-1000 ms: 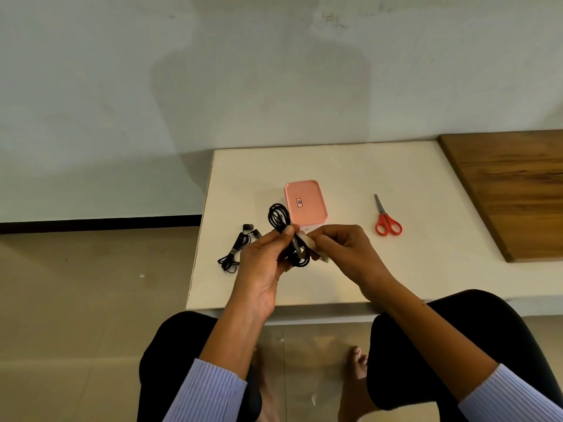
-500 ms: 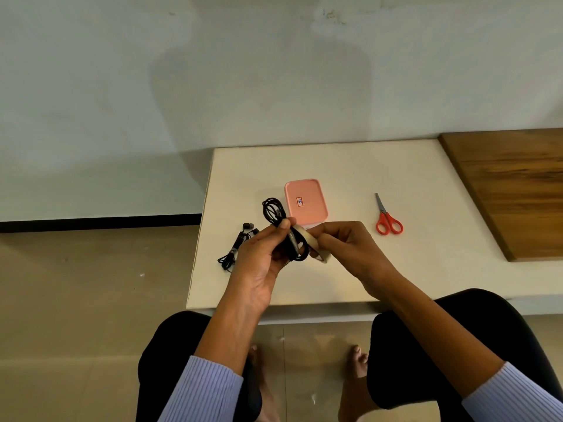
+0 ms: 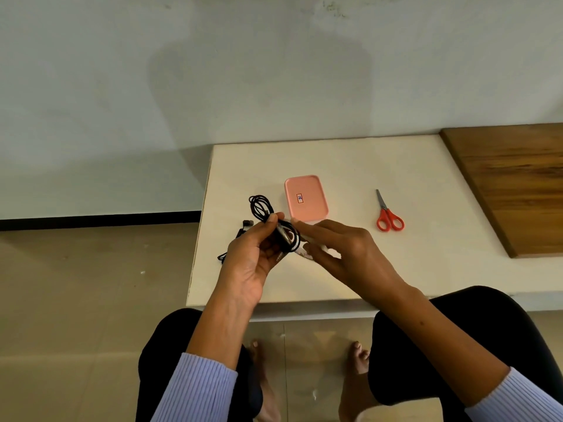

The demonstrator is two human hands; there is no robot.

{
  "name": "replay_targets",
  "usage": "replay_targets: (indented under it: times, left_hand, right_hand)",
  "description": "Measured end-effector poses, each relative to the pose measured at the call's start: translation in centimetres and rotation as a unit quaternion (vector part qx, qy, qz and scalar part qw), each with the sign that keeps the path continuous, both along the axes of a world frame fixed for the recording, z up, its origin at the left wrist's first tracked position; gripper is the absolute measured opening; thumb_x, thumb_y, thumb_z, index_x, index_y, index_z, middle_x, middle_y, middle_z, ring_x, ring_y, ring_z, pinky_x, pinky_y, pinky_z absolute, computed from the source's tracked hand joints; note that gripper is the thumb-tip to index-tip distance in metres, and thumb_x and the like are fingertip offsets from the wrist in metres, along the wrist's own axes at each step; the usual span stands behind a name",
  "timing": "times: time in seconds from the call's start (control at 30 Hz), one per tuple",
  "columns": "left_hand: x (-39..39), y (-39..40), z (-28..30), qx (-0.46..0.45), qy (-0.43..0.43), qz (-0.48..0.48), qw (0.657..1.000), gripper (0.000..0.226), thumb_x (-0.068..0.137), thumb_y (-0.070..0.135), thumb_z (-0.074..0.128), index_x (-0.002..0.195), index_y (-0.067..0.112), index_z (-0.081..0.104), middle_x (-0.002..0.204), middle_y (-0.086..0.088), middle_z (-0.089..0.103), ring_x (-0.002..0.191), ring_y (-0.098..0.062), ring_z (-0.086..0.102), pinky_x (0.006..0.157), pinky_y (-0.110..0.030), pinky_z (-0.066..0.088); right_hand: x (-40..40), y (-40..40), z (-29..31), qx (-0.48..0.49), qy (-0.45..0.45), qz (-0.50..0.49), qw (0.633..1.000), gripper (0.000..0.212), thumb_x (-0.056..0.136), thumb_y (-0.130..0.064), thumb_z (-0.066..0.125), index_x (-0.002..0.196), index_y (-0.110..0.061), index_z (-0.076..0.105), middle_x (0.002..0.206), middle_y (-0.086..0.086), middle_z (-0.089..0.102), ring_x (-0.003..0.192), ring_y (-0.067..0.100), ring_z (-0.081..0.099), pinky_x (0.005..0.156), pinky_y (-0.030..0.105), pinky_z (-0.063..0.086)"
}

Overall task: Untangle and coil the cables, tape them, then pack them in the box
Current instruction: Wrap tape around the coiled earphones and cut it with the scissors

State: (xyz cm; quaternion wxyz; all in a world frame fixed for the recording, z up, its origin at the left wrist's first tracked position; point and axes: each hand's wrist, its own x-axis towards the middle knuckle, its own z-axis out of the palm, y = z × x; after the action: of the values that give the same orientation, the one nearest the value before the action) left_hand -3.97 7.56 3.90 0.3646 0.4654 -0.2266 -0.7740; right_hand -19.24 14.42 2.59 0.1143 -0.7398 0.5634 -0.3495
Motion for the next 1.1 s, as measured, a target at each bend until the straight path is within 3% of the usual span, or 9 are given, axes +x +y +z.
replay_targets:
  times: [0.3,0.43,0.6,0.7,0.83,0.97,1.1]
  left_hand:
    - [0.6,-0.3,0.7,0.068,0.070,-0.020,0.995,0.011,0.088,0.013,0.058,0.088,0.005,0.066,0.070,-0.010,0.071,0.064,-0.020,0.070,0.068,-0.033,0.058]
    - [0.7,-0.2,1.1,0.070,0.080,-0.021,0.994,0.012,0.090,0.011,0.055,0.089,0.003,0.064,0.070,-0.012,0.071,0.062,-0.021,0.071,0.062,-0.032,0.058]
    - [0.7,-0.1,1.2,0.046,0.056,-0.039,0.997,0.014,0.092,0.010,0.053,0.088,0.003,0.065,0.071,-0.013,0.072,0.064,-0.021,0.072,0.062,-0.030,0.059]
    - [0.7,-0.1,1.1,0.047,0.045,-0.032,0.997,0.014,0.092,0.010,0.053,0.087,0.003,0.065,0.070,-0.013,0.072,0.062,-0.021,0.072,0.062,-0.031,0.058]
    - [0.7,-0.3,1.1,0.055,0.049,-0.019,0.997,0.014,0.091,0.011,0.054,0.087,0.003,0.064,0.068,-0.013,0.071,0.060,-0.021,0.071,0.061,-0.031,0.059]
    - [0.7,-0.4,1.1,0.055,0.044,-0.016,0.997,0.013,0.091,0.011,0.054,0.088,0.003,0.065,0.068,-0.012,0.071,0.060,-0.021,0.071,0.059,-0.030,0.059]
    - [0.6,-0.3,0.8,0.034,0.014,-0.024,0.999,0.014,0.090,0.011,0.056,0.085,0.004,0.066,0.069,-0.011,0.072,0.062,-0.020,0.071,0.067,-0.031,0.058]
  right_hand:
    - [-1.0,0.0,-0.2,-0.093,0.055,-0.005,0.994,0.030,0.092,-0.010,0.056,0.121,-0.012,0.064,0.112,0.007,0.069,0.091,0.023,0.070,0.063,0.037,0.057]
    - [-0.9,0.1,0.0,-0.135,0.071,-0.008,0.988,0.025,0.094,-0.016,0.055,0.114,-0.009,0.068,0.109,0.009,0.070,0.083,0.025,0.071,0.055,0.037,0.057]
    - [-0.3,-0.2,0.4,-0.057,0.092,-0.004,0.994,0.035,0.094,-0.017,0.045,0.127,-0.016,0.057,0.104,0.007,0.062,0.069,0.022,0.064,0.048,0.035,0.052]
    - [-0.3,-0.4,0.2,-0.031,0.061,0.005,0.998,0.038,0.095,-0.019,0.043,0.131,-0.019,0.054,0.103,0.005,0.062,0.071,0.020,0.064,0.054,0.036,0.053]
    - [-0.3,-0.4,0.0,-0.056,-0.007,-0.002,0.998,0.030,0.093,-0.017,0.055,0.122,-0.012,0.062,0.103,0.004,0.069,0.082,0.018,0.069,0.063,0.035,0.056]
    - [0.0,-0.3,0.1,-0.081,-0.034,-0.019,0.996,0.024,0.088,-0.013,0.063,0.111,-0.006,0.068,0.099,0.004,0.072,0.080,0.016,0.069,0.063,0.034,0.057]
    - [0.1,-0.2,0.6,-0.011,-0.049,-0.022,0.998,0.020,0.088,-0.015,0.061,0.107,-0.011,0.064,0.091,0.002,0.070,0.071,0.016,0.067,0.062,0.034,0.057]
